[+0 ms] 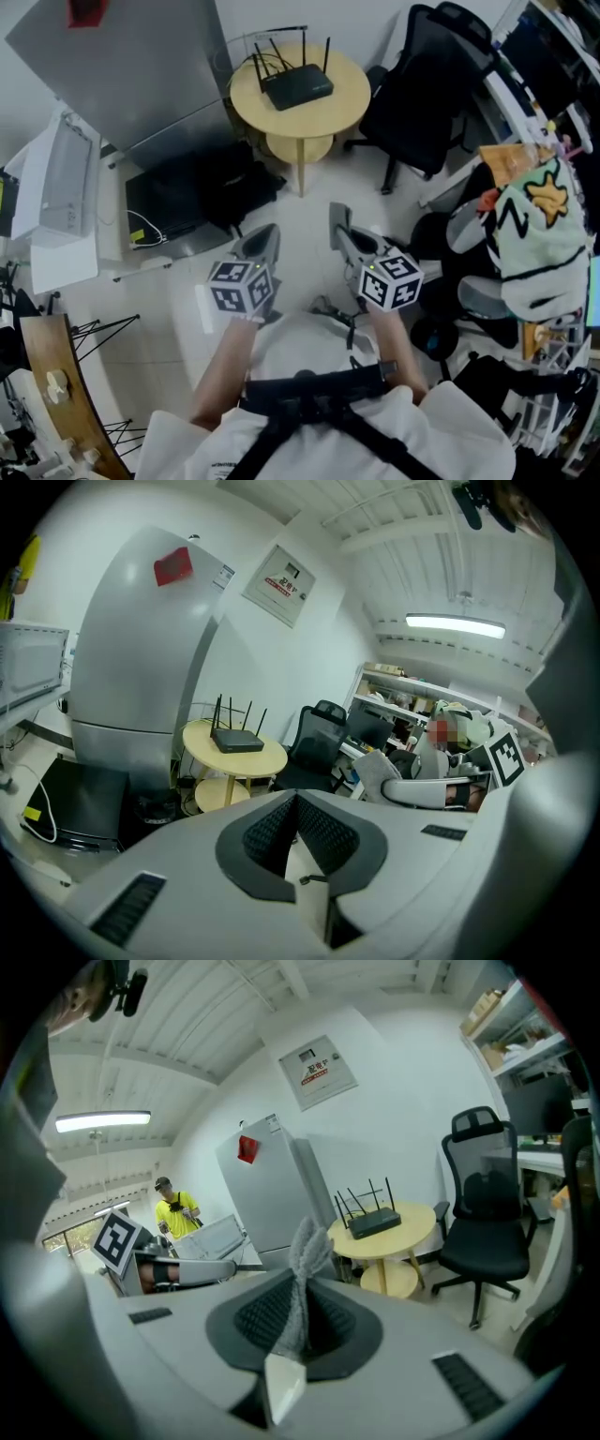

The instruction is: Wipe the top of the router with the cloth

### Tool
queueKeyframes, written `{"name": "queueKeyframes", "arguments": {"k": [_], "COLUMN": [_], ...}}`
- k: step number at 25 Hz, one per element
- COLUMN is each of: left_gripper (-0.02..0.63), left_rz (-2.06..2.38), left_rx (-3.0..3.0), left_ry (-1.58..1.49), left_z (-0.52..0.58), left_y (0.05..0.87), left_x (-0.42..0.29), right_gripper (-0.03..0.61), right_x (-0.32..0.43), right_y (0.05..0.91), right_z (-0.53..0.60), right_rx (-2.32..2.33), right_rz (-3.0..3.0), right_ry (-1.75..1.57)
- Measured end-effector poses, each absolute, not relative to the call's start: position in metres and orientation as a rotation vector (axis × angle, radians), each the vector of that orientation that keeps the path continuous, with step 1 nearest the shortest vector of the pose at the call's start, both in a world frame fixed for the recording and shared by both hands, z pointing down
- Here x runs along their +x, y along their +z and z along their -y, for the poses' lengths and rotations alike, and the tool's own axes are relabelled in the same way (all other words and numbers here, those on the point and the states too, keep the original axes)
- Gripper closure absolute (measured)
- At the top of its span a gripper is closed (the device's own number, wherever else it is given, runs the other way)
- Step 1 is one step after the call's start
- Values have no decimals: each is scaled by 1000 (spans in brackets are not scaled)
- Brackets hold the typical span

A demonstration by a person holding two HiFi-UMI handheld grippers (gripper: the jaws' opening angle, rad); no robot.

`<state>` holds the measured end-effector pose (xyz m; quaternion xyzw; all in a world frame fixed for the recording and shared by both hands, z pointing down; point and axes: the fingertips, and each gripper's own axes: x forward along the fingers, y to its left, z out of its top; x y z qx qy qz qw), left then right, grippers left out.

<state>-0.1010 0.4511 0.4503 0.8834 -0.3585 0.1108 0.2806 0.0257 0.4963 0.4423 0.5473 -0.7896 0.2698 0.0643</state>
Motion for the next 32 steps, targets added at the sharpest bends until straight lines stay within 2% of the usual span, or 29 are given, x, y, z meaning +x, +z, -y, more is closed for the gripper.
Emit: {"name": "queueKeyframes", "arguments": {"k": [14, 24, 32], "left_gripper": [617, 617, 617], "left_rz": [960, 900, 851], "left_rx": [2343, 2350, 2364], "left_ry": [323, 319, 342], "left_z": [-408, -261, -149], "left_y": [471, 483, 477], "left_x": [-59, -33, -29], "right_gripper": [541, 541, 542], "right_x": [69, 93, 78], "right_y": [468, 479, 473], "right_z": [-455, -322, -199], "right_rx": [1646, 1684, 1662], "right_rz": [2376, 2310, 2306], "right_ry": [890, 906, 934]}}
